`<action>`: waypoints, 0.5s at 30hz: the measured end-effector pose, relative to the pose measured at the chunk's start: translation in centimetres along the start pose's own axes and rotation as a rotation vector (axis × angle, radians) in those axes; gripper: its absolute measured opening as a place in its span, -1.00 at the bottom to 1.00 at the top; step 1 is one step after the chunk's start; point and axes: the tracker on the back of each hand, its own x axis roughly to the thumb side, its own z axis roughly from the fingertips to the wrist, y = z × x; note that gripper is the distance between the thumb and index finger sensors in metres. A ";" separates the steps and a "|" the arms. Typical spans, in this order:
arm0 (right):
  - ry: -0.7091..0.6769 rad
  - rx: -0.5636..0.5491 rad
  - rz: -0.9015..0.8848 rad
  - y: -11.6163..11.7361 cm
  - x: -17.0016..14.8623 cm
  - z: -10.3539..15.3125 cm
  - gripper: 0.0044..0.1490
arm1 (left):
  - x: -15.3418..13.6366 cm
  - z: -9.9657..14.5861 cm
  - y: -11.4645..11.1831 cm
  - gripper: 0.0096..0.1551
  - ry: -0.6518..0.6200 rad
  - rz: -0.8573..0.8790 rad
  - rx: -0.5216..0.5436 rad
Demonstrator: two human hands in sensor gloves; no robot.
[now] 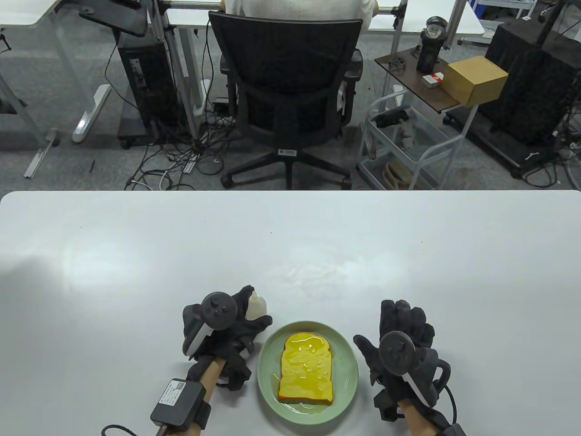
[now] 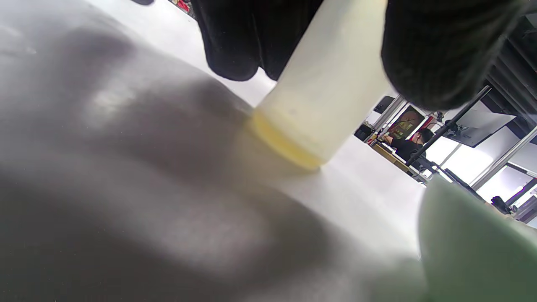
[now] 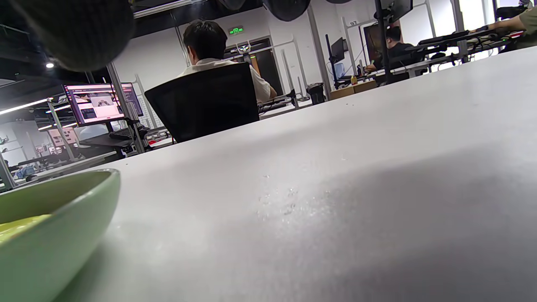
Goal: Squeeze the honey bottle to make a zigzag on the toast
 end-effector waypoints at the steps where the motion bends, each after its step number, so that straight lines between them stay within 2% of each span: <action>1: -0.001 -0.001 -0.001 0.0 0.0 0.0 0.20 | 0.0 0.0 0.0 0.04 -0.004 0.006 -0.001; 4: -0.001 -0.005 -0.005 0.0 0.1 0.0 0.19 | -0.1 0.4 0.4 0.02 -0.018 0.023 0.038; 7: -0.001 -0.005 -0.019 -0.1 0.3 -0.2 0.19 | 0.3 1.2 1.3 0.00 -0.076 0.045 0.180; 9: -0.001 -0.003 -0.032 -0.3 0.5 -0.5 0.19 | 0.8 1.9 1.9 0.01 -0.090 0.047 0.205; 13: -0.006 -0.025 -0.088 -1.5 1.2 -1.0 0.13 | 2.1 3.3 2.7 0.01 -0.149 0.020 0.266; 15: -0.020 -0.063 -0.154 -2.9 2.1 -1.2 0.08 | 3.1 4.3 3.0 0.01 -0.182 0.012 0.338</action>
